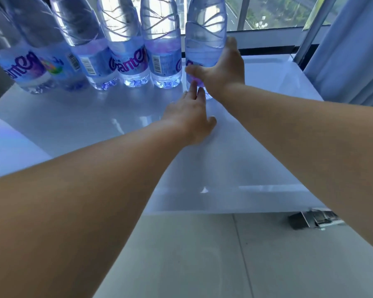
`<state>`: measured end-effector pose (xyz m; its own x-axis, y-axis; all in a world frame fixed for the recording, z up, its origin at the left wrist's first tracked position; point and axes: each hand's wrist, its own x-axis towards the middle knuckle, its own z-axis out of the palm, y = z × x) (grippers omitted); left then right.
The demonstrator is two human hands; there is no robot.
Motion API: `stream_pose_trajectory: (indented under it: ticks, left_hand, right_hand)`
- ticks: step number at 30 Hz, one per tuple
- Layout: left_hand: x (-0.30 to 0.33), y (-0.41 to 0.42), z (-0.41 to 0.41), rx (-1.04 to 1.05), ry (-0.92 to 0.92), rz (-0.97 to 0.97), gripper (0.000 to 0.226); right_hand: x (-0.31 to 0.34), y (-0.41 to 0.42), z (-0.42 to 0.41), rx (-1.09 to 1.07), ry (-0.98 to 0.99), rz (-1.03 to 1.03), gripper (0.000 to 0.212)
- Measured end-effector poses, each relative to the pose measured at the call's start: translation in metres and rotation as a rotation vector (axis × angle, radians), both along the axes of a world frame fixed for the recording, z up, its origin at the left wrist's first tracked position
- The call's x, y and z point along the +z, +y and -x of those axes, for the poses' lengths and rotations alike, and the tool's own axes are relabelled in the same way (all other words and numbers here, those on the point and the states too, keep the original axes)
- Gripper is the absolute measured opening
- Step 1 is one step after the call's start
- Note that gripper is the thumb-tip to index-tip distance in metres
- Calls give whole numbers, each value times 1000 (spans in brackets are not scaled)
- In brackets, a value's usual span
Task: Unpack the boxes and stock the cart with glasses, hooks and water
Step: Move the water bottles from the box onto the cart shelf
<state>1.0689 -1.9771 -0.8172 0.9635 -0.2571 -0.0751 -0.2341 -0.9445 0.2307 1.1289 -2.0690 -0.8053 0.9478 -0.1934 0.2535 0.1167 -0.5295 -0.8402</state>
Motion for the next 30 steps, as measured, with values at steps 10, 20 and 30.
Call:
stream_pose_trajectory:
  ticks: [10,20,30]
  left_hand:
    - [0,1,-20,8,38,-62,76]
    - [-2,4,-13,-10,37,-69,71]
    - [-1,9,-14,32,80,-70,66]
  right_hand:
    - [-6,10,-22,9,112,77,74]
    - [-4,12,-30,-31,141,114,73]
    - [-3,15,-41,-25,179,88,73]
